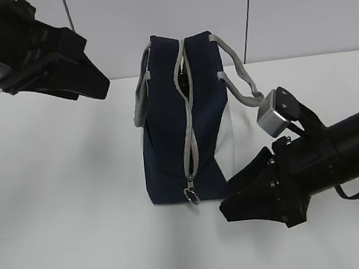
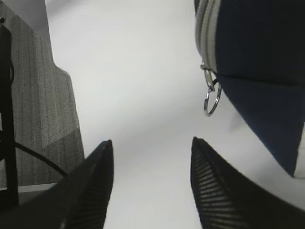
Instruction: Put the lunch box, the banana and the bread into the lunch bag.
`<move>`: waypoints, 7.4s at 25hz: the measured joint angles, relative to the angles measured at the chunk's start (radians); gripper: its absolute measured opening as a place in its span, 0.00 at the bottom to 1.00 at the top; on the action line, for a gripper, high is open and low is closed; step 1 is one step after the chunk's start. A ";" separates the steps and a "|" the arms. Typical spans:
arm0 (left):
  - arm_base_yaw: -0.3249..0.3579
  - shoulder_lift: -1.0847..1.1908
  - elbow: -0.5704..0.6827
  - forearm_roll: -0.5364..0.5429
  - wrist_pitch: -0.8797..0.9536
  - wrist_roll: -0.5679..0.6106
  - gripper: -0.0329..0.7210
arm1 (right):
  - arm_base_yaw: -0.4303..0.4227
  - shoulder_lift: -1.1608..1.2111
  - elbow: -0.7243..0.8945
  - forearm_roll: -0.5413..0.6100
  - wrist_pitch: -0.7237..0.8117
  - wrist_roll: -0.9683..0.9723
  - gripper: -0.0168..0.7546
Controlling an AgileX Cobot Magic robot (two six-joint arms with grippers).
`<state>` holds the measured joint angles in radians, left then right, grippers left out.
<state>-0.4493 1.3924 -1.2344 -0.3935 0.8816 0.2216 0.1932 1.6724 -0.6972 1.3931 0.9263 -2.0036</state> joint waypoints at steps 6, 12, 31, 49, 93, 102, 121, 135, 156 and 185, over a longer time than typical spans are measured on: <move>0.000 0.000 0.000 0.003 0.000 0.001 0.53 | 0.000 0.067 0.000 0.114 -0.015 -0.174 0.52; 0.000 0.000 0.000 0.004 0.003 0.001 0.53 | 0.000 0.134 0.000 0.174 -0.004 -0.226 0.52; 0.000 0.000 0.000 0.035 0.014 0.001 0.50 | 0.104 0.227 -0.002 0.261 0.027 -0.256 0.52; 0.000 0.000 0.000 0.041 0.016 0.002 0.50 | 0.104 0.246 -0.028 0.373 -0.004 -0.324 0.52; 0.000 0.000 0.000 0.045 0.022 0.002 0.49 | 0.104 0.254 -0.029 0.417 -0.183 -0.363 0.46; 0.000 0.000 0.000 0.045 0.022 0.002 0.49 | 0.104 0.254 -0.038 0.419 -0.088 -0.367 0.45; 0.000 0.000 0.000 0.046 0.027 0.002 0.48 | 0.104 0.274 -0.054 0.419 -0.063 -0.379 0.45; 0.000 0.000 0.000 0.046 0.030 0.002 0.48 | 0.115 0.327 -0.085 0.419 -0.063 -0.384 0.32; 0.000 0.000 0.000 0.047 0.035 0.002 0.47 | 0.116 0.327 -0.087 0.413 -0.063 -0.327 0.00; 0.000 0.000 0.000 0.045 0.044 0.002 0.46 | 0.116 0.046 -0.081 0.082 -0.164 0.063 0.00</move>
<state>-0.4493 1.3924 -1.2344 -0.3482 0.9251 0.2238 0.3097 1.7188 -0.7784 1.4750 0.7626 -1.9403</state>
